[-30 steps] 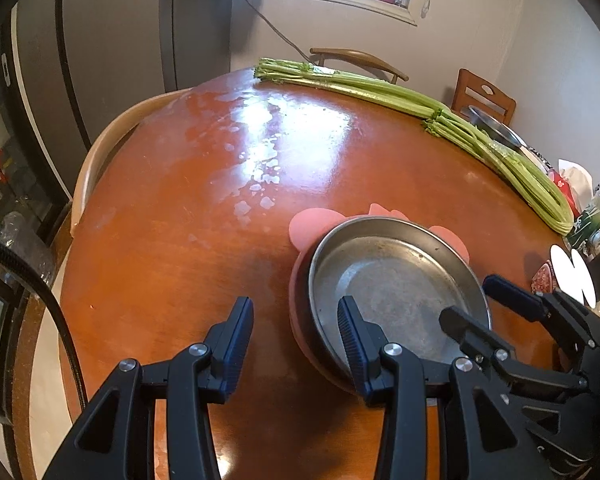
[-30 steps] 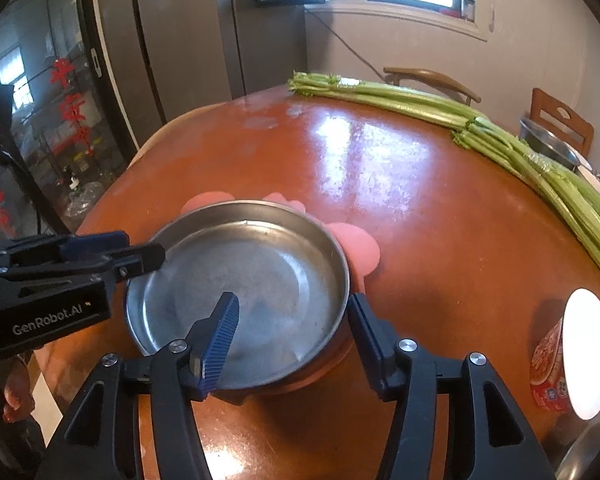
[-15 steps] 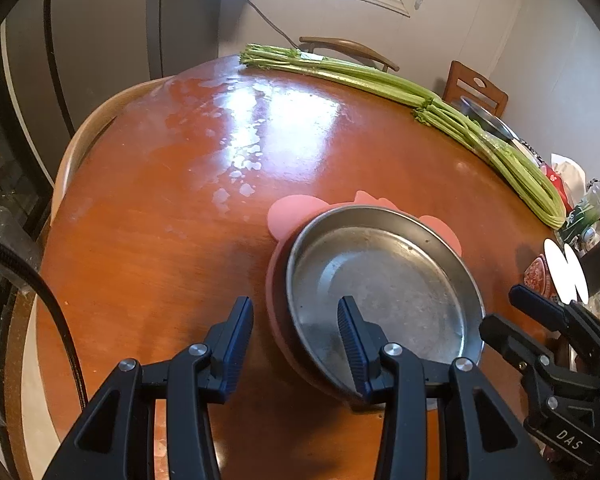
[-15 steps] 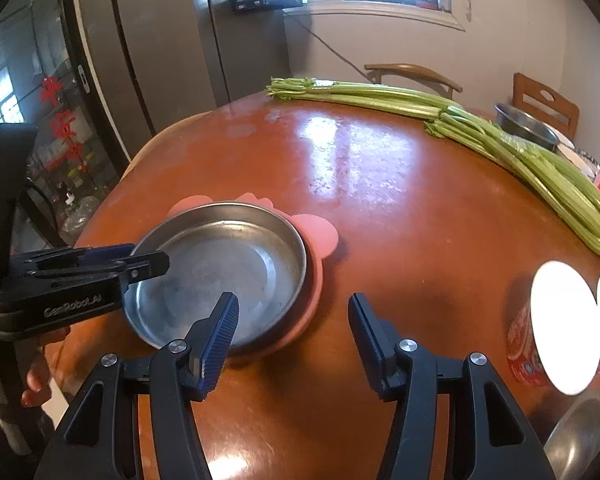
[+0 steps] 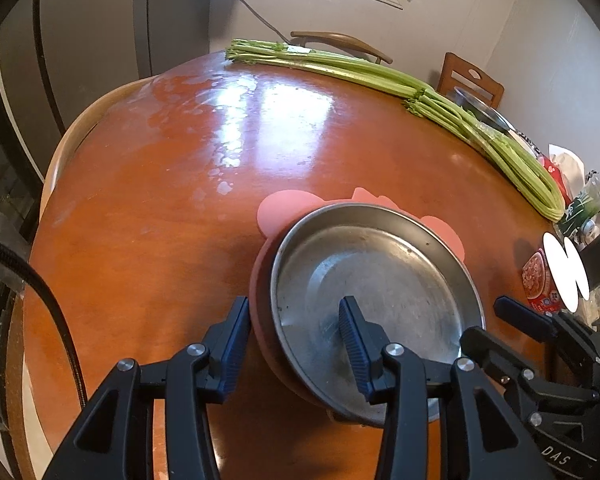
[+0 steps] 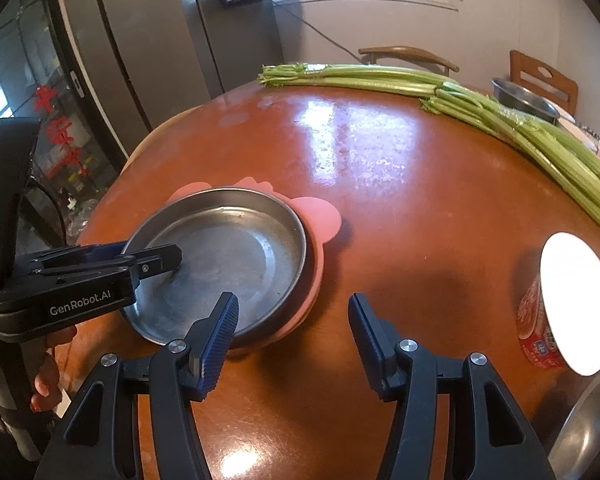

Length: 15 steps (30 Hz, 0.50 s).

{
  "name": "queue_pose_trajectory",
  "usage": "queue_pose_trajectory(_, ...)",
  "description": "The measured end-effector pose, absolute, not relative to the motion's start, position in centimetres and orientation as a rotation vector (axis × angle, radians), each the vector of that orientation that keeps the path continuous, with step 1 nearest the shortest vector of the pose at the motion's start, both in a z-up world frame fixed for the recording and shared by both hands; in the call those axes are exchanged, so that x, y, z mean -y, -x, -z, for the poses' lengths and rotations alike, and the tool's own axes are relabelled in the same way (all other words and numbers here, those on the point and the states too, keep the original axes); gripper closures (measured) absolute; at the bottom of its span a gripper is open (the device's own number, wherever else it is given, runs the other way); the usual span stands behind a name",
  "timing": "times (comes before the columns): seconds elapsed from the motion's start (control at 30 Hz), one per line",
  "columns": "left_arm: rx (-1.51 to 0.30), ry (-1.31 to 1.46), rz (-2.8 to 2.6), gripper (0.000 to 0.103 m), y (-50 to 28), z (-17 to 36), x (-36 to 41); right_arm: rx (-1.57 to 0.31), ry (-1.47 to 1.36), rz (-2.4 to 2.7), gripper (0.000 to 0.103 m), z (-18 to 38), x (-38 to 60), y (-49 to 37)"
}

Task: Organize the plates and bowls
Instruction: 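Open both tools and withdraw from the steel pan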

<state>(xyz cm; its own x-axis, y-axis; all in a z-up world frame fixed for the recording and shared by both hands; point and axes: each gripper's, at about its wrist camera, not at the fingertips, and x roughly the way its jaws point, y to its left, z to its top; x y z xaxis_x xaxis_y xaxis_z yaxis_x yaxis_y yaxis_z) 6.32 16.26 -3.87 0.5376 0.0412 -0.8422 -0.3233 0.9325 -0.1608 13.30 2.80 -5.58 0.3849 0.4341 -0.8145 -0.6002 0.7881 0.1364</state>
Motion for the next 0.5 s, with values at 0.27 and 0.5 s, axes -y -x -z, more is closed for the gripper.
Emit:
queue_pose_trajectory(0.27, -0.983, 0.298, -0.207, 0.058, -7.7, 4.0, -15.3, -0.994, 0.182, -0.648, 0.044, 6.3, -2.3, -13.7)
queue_pose_trajectory(0.5, -0.98, 0.31, -0.198, 0.058, -7.6, 3.9, -15.3, -0.997, 0.178, -0.641, 0.044, 6.4, -2.0, -13.8)
